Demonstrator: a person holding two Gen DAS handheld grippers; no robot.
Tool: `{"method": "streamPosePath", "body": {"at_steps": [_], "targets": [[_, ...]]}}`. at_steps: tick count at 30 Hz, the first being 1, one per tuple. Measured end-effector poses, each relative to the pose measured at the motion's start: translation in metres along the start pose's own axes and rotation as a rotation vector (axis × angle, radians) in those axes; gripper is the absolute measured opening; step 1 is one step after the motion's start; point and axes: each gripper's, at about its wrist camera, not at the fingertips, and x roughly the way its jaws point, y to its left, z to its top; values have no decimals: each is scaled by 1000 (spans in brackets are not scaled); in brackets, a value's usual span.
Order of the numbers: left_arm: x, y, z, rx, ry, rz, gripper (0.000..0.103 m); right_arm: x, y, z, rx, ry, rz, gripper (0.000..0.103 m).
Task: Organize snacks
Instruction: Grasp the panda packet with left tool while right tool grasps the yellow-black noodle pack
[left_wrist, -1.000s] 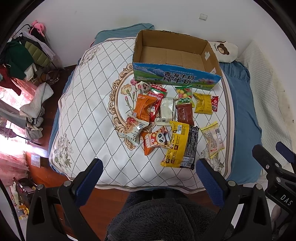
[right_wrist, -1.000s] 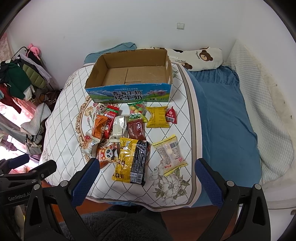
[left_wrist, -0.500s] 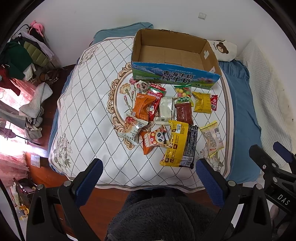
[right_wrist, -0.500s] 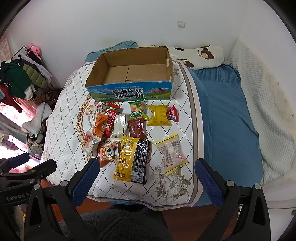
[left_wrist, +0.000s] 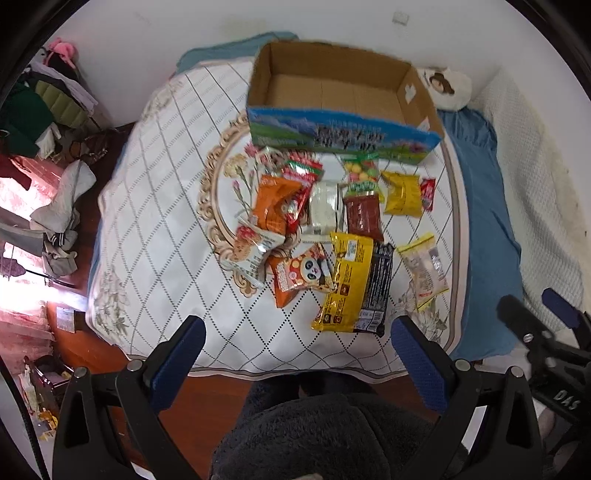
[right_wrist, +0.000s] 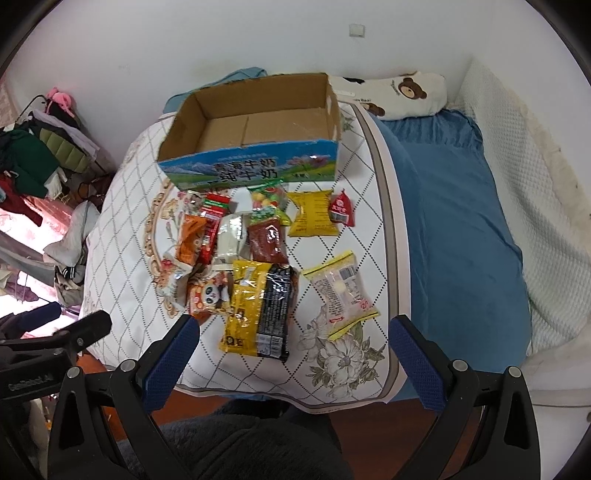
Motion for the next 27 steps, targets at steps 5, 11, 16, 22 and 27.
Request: {"method": "streamPosePath", "body": {"at_steps": [5,11,16,22,27], "targets": [[45,-3,12,69,16,61,103,58,-13,-1,74,108,90,103],[123,-3,20,317,57,223,103,170,5,-22,137,311,212,103],[176,-12,22,575,100,256,103,220,17,-44,145,389,211,103],[226,-37,16,860,195,169,101,235,16,-65,155,402,189,103],[244,-41,22,844,227,113,50,245,17,-74,193,368,154,103]]}}
